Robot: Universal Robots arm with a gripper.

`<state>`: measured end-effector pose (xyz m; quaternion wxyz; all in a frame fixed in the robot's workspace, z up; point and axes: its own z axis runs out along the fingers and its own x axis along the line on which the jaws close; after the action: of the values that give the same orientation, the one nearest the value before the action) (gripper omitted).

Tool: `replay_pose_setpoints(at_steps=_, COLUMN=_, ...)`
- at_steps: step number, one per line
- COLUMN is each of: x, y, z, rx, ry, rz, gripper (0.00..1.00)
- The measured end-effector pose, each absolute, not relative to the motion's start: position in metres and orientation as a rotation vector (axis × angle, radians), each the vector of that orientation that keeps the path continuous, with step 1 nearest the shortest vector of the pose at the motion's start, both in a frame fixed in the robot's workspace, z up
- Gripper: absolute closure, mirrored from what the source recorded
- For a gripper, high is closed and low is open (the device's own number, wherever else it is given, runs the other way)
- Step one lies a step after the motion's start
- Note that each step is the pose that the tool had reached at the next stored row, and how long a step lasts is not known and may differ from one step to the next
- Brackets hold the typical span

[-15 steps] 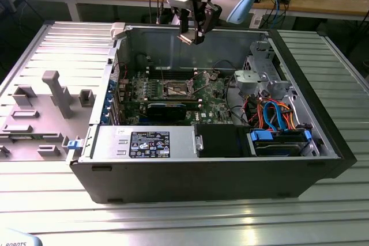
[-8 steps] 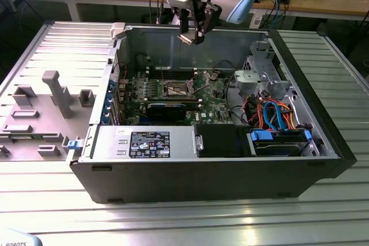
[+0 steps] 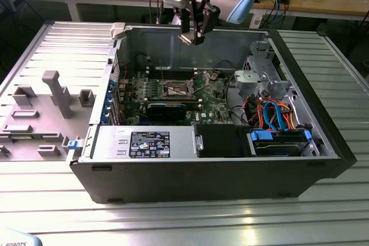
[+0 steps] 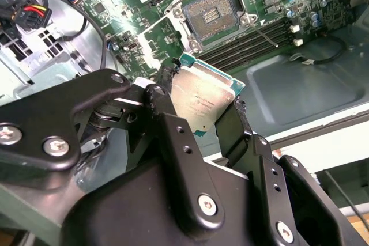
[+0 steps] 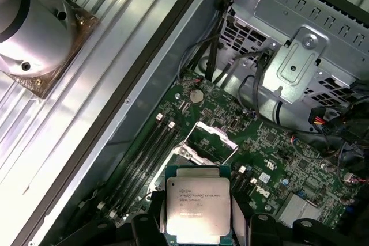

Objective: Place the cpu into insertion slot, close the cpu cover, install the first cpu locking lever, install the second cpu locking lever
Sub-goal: 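Place the cpu into insertion slot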

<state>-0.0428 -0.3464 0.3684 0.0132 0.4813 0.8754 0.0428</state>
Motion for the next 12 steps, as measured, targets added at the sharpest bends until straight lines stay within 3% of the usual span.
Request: replay_pose_setpoints(at_steps=12, x=-0.0428, y=-0.3464, z=0.3684, rx=1.520, ry=2.715, rz=0.133, gripper=0.46)
